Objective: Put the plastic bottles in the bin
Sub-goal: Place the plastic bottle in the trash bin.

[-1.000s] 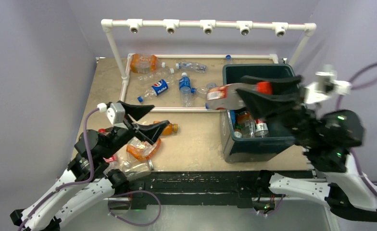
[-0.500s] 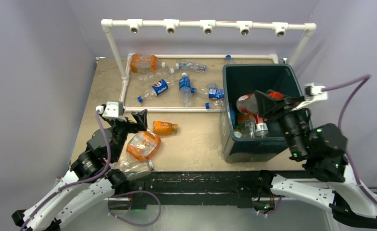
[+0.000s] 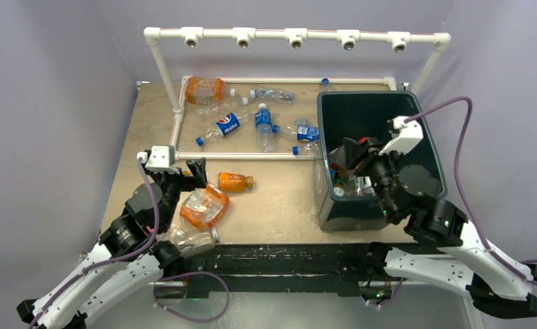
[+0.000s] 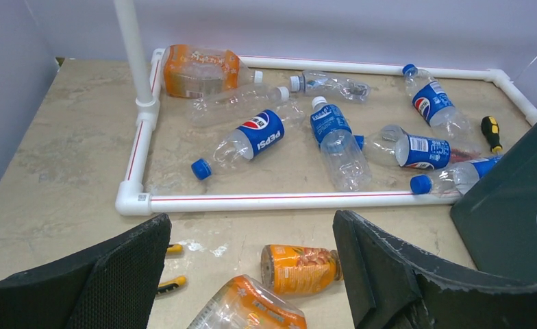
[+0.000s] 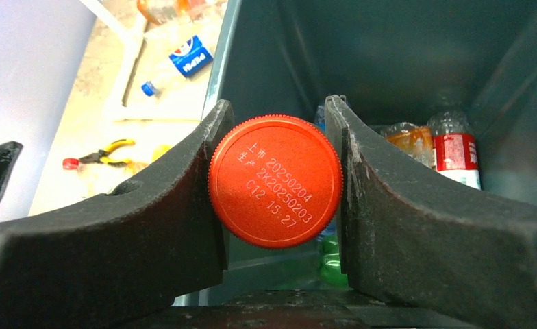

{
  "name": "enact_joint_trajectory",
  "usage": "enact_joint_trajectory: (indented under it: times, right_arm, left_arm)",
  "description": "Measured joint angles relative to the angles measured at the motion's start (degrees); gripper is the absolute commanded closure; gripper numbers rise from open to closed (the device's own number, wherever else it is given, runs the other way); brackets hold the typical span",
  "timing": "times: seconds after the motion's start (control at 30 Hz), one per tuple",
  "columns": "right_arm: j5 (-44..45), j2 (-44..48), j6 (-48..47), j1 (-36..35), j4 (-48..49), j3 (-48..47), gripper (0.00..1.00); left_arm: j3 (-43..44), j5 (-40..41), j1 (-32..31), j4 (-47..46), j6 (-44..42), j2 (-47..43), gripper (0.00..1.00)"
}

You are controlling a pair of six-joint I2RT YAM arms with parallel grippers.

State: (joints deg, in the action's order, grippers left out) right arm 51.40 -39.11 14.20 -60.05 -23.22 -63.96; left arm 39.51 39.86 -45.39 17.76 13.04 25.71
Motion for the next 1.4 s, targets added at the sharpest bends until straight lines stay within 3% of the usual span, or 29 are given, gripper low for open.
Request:
enact_joint_trajectory:
  times: [0.43,0.97,1.4]
  right_arm:
    - [-0.04,-2.60,3.78,0.00,-1.90,2.27,1.00]
    - [-2.80,2.54,9.20,0.02,-4.81,5.09,0.36]
    - [-7.85,5.66,12.13,0.00,-4.57,5.09,0.09]
  left_arm:
    - [0.00,0.02,-0.02,0.81,-0.02,0.22,0.13]
    - [0.00,0.00,0.04,1.25,-0.09,3.54,0.13]
    - [0.00,1.27,0.33,1.60,-0.11,7.52,0.13]
